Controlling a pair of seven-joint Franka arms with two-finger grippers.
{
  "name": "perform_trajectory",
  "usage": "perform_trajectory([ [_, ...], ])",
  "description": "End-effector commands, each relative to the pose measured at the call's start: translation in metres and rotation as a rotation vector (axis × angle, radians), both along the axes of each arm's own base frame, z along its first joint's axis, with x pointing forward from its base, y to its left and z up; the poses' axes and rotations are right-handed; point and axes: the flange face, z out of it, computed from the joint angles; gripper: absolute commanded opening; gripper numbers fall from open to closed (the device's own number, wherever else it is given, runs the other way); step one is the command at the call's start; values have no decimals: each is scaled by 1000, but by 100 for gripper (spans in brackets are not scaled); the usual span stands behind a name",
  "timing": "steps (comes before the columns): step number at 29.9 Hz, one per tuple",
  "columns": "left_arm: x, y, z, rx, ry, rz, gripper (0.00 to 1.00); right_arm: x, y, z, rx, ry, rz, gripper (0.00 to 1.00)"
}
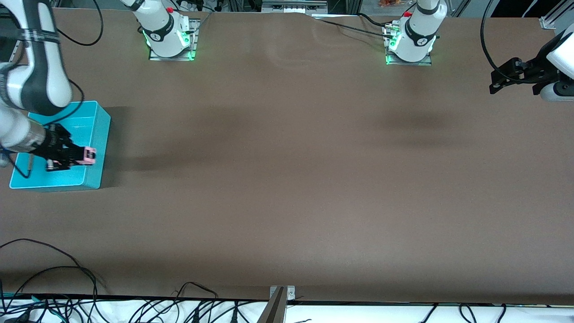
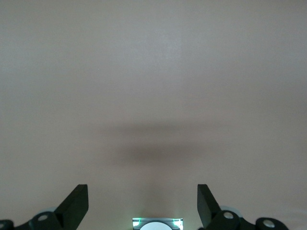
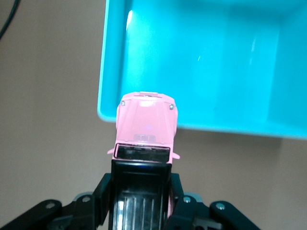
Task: Wind and store pink jeep toy
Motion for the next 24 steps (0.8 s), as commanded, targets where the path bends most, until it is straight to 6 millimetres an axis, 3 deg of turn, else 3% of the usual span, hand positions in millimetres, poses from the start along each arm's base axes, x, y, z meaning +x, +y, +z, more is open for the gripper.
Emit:
perform_trajectory([
  [1,-5,2,1,-3,0,8,100,-8,-60,3,-15,44,64,23],
  [4,-5,3,1,-3,3,11,100,-17,-93,-13,-11,67,66,23],
  [9,-5,10,1,-3,2,23,100,-22,-140,-63,-22,47,33,23],
  [18,-5,10,0,-3,5,23,100,-32,-157,-131,-6,117,0,25],
  [24,-5,10,-1,-5,8,23,100,-46,-172,-150,28,87,-60,25],
])
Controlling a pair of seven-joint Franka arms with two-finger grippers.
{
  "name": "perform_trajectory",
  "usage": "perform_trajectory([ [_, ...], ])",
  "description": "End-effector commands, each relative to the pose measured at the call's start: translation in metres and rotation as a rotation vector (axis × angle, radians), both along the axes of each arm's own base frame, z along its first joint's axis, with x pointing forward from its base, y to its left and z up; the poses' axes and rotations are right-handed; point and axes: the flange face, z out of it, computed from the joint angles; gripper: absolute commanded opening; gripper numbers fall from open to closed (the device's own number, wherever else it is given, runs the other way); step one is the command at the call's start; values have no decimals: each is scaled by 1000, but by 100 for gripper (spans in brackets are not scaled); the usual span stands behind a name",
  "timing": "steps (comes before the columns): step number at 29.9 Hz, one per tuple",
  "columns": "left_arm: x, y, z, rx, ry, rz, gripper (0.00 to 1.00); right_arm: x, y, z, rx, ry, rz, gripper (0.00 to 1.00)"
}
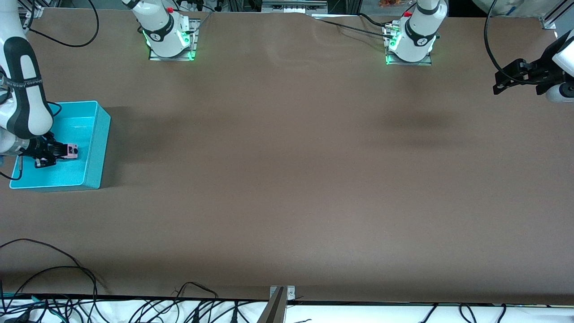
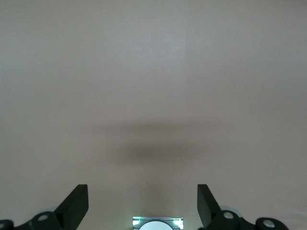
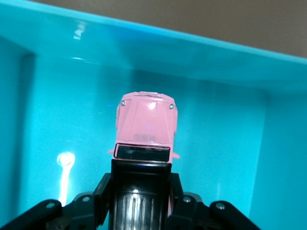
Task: Wind and store pink jeep toy
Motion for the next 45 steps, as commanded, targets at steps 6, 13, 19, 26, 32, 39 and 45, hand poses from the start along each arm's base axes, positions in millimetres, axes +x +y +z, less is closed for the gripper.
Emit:
perform_trajectory([
  [6,-6,3,0,-5,7,9,100,-16,-10,-21,20,-35,-45,29],
  [13,-6,4,0,-3,7,10,100,-16,-2,-27,28,-30,-35,95],
  [19,-6,7,-1,-3,11,16,100,-14,1,-19,32,-34,-29,100],
  [26,-6,11,-2,-5,13,22,100,-9,7,5,46,-27,-20,100],
  [32,-6,11,-2,-5,13,22,100,7,25,40,82,5,11,100],
  [39,-7,11,-2,-5,21,21,100,28,28,102,110,52,27,100],
  [45,-7,11,-2,-5,21,21,100,36,44,166,153,106,76,100],
])
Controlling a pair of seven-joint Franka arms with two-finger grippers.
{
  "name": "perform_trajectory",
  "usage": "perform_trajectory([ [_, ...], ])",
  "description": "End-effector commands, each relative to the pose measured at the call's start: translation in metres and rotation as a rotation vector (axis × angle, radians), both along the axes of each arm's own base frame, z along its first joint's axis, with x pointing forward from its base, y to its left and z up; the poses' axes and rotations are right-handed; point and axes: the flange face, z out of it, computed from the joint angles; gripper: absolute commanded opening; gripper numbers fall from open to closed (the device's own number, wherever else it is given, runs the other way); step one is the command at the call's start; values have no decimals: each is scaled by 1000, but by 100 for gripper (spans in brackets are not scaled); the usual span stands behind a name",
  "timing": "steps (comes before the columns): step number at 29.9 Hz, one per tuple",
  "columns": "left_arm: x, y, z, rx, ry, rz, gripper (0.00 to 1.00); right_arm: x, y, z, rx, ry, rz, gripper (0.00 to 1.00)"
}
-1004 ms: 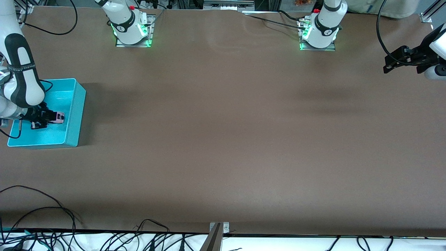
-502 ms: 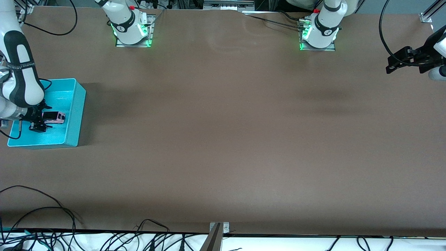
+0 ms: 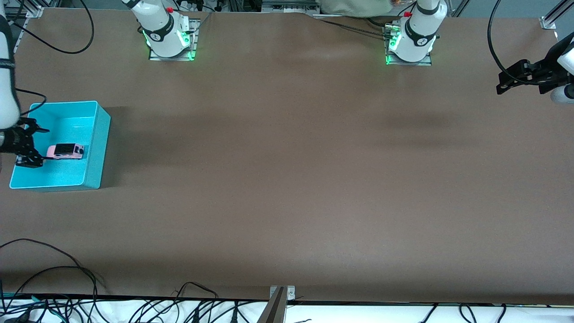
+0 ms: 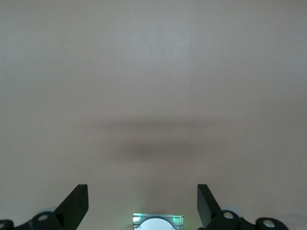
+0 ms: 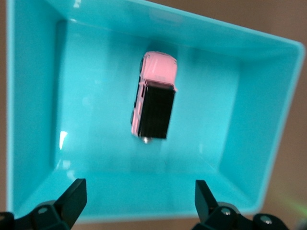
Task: Wind and store pink jeep toy
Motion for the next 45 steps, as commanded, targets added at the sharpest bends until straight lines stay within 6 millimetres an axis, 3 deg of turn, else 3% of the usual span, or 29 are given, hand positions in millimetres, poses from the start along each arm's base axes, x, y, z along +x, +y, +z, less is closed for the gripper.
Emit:
perform_trajectory([
  [1,-6,1,1,-5,8,3,100,10,12,60,41,25,61,100],
  [4,-6,1,1,-5,8,3,100,15,28,86,59,18,119,100],
  [11,-6,-1,1,-5,6,-1,100,24,70,122,91,-23,260,100],
  [17,-6,-2,1,-5,9,-2,100,21,101,167,98,-97,386,100],
  [24,-6,-2,2,-5,8,-4,100,14,116,202,102,-183,613,100],
  [27,-6,-2,0,-5,12,-2,100,5,128,214,106,-197,700,100],
  [36,-7,-3,2,-6,11,-4,100,-7,210,225,76,-273,919,100],
  [39,-7,-2,1,-6,12,-2,100,-16,226,229,84,-271,1013,100],
  [45,-7,-2,2,-5,11,-3,100,-44,239,243,102,-265,1188,100],
])
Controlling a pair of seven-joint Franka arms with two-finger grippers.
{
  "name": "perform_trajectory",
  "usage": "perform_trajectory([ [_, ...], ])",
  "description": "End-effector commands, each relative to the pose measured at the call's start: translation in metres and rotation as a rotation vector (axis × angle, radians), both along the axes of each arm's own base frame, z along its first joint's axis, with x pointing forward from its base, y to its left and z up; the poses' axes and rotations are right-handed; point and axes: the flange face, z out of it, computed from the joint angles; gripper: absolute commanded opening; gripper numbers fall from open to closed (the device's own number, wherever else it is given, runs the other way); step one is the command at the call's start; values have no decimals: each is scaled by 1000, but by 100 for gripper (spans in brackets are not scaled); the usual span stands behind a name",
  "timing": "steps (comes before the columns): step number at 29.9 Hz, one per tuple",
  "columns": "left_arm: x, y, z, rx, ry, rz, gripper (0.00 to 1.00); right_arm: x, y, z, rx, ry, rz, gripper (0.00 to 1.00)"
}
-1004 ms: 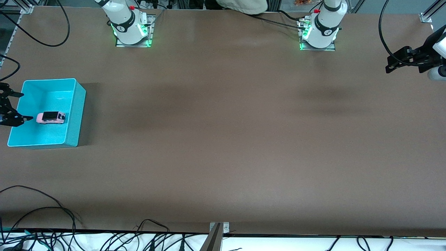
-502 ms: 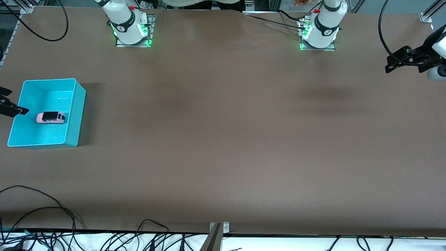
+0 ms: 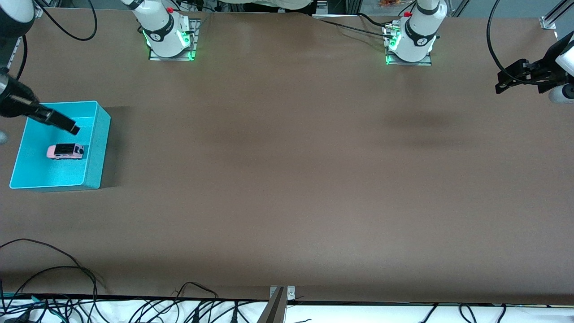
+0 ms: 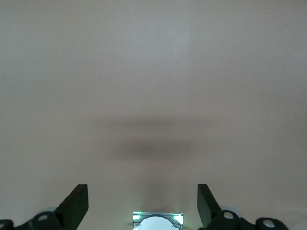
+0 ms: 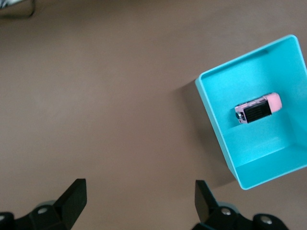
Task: Wind and store pink jeep toy
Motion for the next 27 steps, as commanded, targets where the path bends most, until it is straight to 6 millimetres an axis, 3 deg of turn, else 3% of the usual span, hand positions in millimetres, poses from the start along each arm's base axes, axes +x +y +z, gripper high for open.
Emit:
perform_trajectory([
  [1,-6,0,2,-6,3,-1,100,-34,-7,15,-8,-24,113,100],
  [8,-5,0,1,-6,4,-1,100,-64,-51,46,15,-20,83,100],
  [10,-6,0,1,-6,6,-1,100,-66,-59,46,19,-16,96,100],
  [21,-6,1,1,-6,7,2,100,-65,-39,43,15,8,192,100],
  [23,-5,1,0,-6,9,2,100,-58,-37,34,15,33,216,100],
  [27,-5,1,0,-6,9,2,100,-47,-2,22,6,51,299,100],
])
